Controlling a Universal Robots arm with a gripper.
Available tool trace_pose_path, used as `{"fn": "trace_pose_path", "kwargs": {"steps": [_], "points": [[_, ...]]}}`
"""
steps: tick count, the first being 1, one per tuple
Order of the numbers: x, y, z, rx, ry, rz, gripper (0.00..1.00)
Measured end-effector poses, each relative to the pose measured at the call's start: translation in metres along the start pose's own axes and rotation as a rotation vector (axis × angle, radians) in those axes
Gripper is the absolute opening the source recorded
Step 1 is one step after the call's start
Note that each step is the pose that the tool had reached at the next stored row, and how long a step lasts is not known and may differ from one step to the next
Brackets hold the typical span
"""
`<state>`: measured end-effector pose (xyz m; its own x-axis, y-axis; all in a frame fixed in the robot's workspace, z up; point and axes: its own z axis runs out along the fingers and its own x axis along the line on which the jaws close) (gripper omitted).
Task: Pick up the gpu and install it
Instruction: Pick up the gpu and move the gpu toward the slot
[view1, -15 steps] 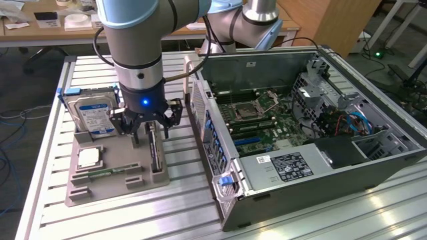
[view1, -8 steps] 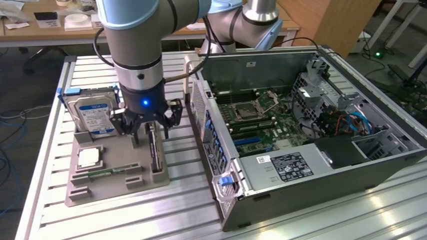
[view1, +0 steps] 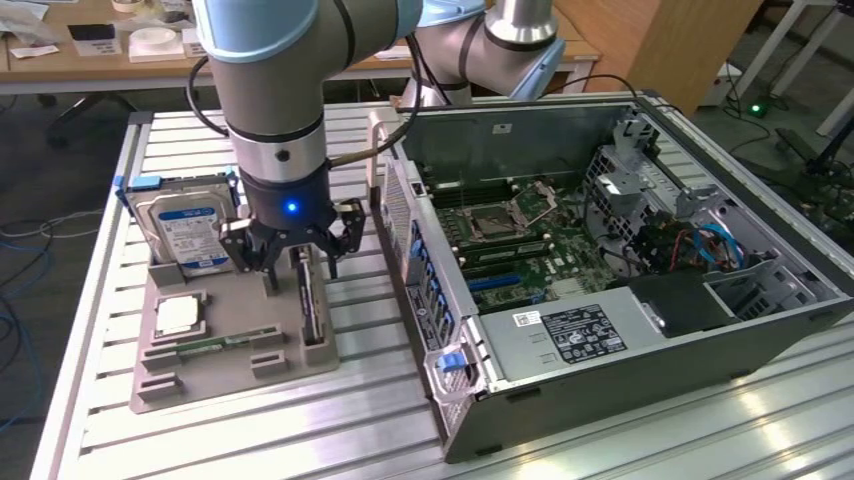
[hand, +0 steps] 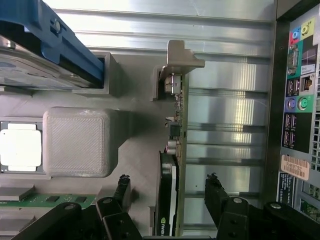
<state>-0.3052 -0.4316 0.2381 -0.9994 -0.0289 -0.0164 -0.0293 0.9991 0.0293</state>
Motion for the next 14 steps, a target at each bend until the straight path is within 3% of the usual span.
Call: {"fn": "trace_pose_path", "kwargs": {"steps": [14], "points": [[0.0001, -0.0002, 0.0049, 0.0005, -0.0001, 0.013, 0.71]]}}
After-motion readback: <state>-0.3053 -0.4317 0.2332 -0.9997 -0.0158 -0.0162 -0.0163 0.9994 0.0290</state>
